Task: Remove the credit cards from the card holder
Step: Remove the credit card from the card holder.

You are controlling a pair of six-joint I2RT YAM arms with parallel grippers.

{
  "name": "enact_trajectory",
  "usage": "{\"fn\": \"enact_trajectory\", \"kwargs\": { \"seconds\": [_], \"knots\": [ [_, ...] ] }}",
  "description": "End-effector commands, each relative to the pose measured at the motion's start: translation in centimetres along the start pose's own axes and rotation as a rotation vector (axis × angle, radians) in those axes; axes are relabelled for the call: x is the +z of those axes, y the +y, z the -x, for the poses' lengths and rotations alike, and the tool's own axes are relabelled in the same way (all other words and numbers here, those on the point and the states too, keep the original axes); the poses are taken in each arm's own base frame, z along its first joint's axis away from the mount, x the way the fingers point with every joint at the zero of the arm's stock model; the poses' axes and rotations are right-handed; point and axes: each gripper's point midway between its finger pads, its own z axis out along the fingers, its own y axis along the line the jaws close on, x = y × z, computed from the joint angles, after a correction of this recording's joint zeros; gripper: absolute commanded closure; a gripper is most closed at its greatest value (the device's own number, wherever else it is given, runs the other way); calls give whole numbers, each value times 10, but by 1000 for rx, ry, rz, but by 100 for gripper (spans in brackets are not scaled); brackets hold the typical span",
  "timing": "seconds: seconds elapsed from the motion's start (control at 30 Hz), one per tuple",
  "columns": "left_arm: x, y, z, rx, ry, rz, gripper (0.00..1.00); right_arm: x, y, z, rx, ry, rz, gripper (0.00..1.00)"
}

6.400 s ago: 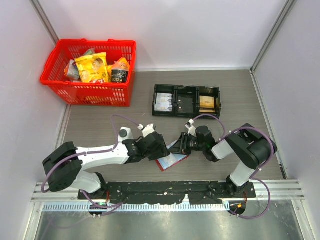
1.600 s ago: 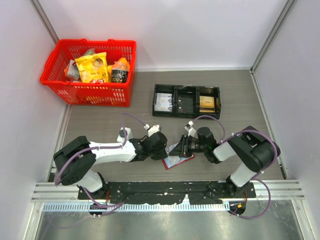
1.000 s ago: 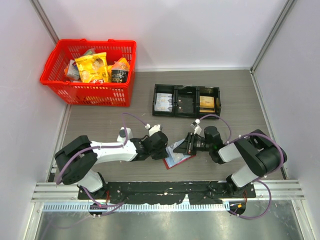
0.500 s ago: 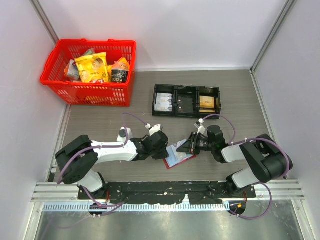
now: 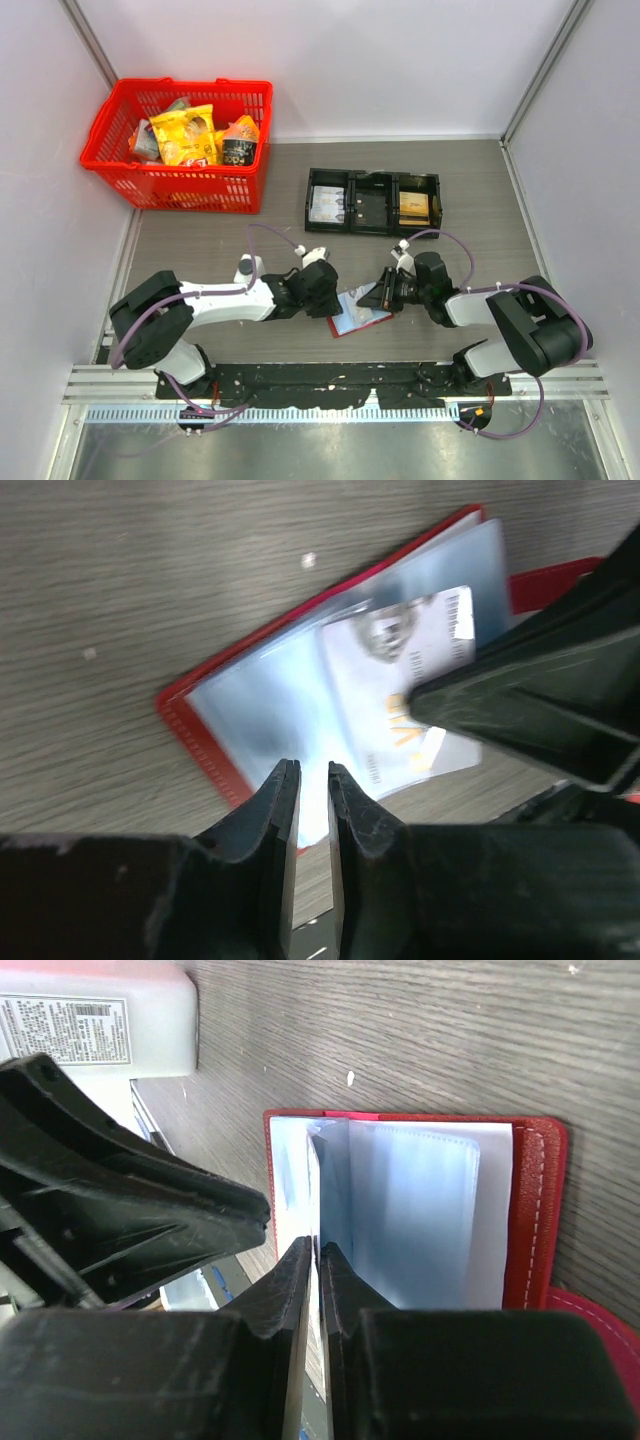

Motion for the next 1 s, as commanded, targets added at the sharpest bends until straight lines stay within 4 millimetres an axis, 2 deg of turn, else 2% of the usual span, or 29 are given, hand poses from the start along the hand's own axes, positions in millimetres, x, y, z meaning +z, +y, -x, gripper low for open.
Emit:
{"fn": "enact_trajectory", "kwargs": {
  "seconds": [0.0,0.17,0.3,0.53,0.6,0.73,0.8,0.87,0.9,0.93,0.97],
  "knots": [
    [3,-50,18,30,-20,-134,79,0,8,13,-53,-39,13,87],
    [15,-34,10,48,5,-67,90,-3,4,16,-58,-50,-28,90],
    [24,-12,-3,44,37,-9,97,-8,2,22,-77,-81,-76,94],
    [30,7,-15,21,55,16,100,-22,-9,36,-102,-160,-217,99],
    [30,4,-15,15,54,-1,100,-29,-11,38,-85,-184,-251,99],
    [19,-16,0,8,9,-63,95,-44,5,50,-71,-280,-245,99],
    [8,-30,12,18,-31,-105,88,-55,16,59,-73,-350,-231,99],
    [-8,-48,29,33,-86,-155,78,-72,42,72,-92,-454,-169,99],
    [-12,-53,36,37,-107,-171,74,-76,47,76,-80,-488,-155,99],
    [-21,-61,43,33,-132,-198,67,-85,61,80,-89,-532,-112,99],
    [-29,-72,51,31,-164,-240,61,-90,66,84,-76,-564,-97,99]
  ]
}}
